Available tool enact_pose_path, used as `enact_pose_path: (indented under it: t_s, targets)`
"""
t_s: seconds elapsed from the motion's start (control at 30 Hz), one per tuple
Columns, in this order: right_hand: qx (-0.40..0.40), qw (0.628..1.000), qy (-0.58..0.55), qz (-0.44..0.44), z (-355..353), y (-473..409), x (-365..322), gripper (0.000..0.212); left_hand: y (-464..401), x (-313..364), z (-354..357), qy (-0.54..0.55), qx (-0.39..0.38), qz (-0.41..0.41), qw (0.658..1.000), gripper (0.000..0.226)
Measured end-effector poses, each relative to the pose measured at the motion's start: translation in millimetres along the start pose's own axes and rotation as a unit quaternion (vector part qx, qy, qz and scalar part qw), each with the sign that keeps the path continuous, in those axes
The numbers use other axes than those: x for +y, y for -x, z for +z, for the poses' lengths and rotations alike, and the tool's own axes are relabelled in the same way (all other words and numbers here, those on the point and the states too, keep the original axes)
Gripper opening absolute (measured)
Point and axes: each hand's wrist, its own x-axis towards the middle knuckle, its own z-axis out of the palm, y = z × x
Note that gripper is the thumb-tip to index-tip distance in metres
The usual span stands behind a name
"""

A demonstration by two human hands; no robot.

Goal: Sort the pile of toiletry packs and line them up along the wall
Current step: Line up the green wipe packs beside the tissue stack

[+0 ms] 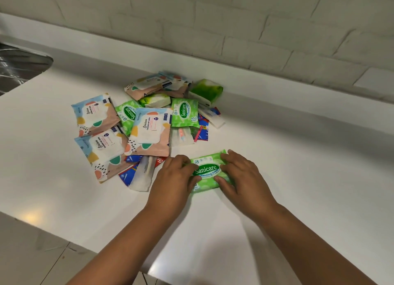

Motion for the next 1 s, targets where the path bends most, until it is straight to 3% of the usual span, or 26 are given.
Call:
enact_pose_path:
  t_s: [0.23,0.63,1.0]
  targets:
    - [-0.034,0.999,-0.018,0.013,-9.0,19.7,5.4,0.044,-9.1,13.1,18.8,0.045,-0.046,0.021,0.998,0.033]
    - [0.042,0.992,-0.060,0.103,-36.3,59.9,60.1,0.035,-37.4,71.4,57.9,0.116,-0.107,0.062,0.985,0.035]
    - [0.078,0.981,-0.081,0.157,-81.8,115.1,135.2,0.029,-57.9,167.4,106.1,0.138,-0.127,0.088,0.978,0.030]
